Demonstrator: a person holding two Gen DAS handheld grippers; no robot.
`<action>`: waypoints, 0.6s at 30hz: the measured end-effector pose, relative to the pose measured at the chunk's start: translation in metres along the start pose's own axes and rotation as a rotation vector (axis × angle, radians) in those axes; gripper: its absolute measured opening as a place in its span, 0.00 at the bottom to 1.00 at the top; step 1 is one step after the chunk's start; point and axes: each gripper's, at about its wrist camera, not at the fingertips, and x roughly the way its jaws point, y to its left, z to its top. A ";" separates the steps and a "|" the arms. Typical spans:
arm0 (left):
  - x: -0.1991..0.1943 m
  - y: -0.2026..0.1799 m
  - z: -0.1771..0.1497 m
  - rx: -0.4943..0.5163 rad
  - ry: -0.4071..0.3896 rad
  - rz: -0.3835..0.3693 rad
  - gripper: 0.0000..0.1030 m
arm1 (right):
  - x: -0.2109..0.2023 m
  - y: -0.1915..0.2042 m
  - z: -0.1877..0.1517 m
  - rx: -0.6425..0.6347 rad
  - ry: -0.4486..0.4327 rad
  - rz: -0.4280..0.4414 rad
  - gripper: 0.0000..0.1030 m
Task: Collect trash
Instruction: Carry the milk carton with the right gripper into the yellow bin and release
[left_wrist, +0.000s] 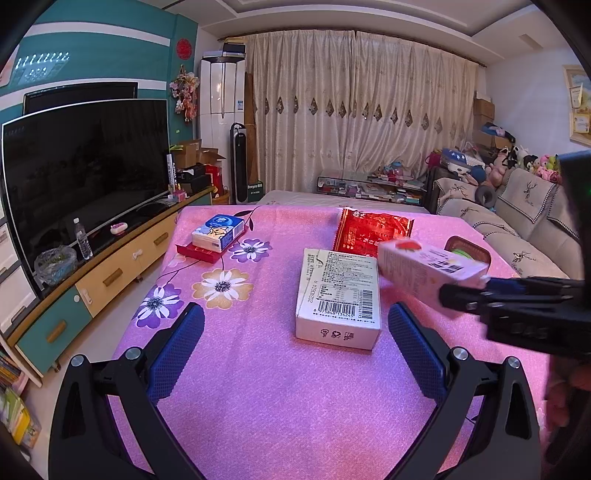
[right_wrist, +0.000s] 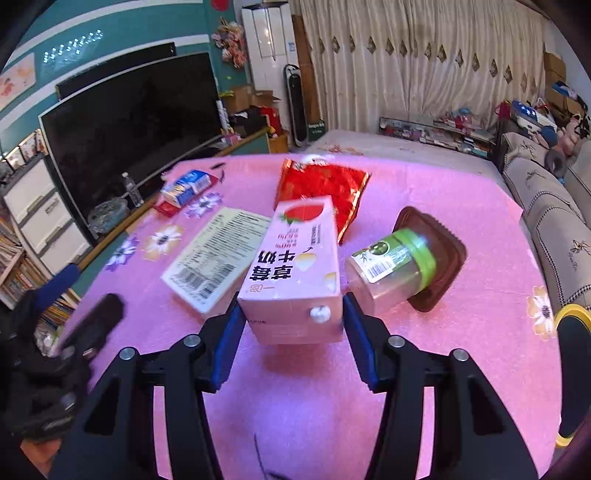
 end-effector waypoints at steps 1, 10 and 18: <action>0.000 0.000 0.000 0.002 -0.001 0.000 0.95 | -0.011 -0.001 -0.001 0.000 -0.011 0.009 0.49; -0.001 -0.001 0.000 0.007 -0.010 -0.003 0.95 | -0.084 -0.027 -0.019 0.066 -0.088 0.049 0.47; -0.004 -0.002 0.000 0.016 -0.023 -0.009 0.95 | -0.135 -0.072 -0.035 0.154 -0.166 0.021 0.47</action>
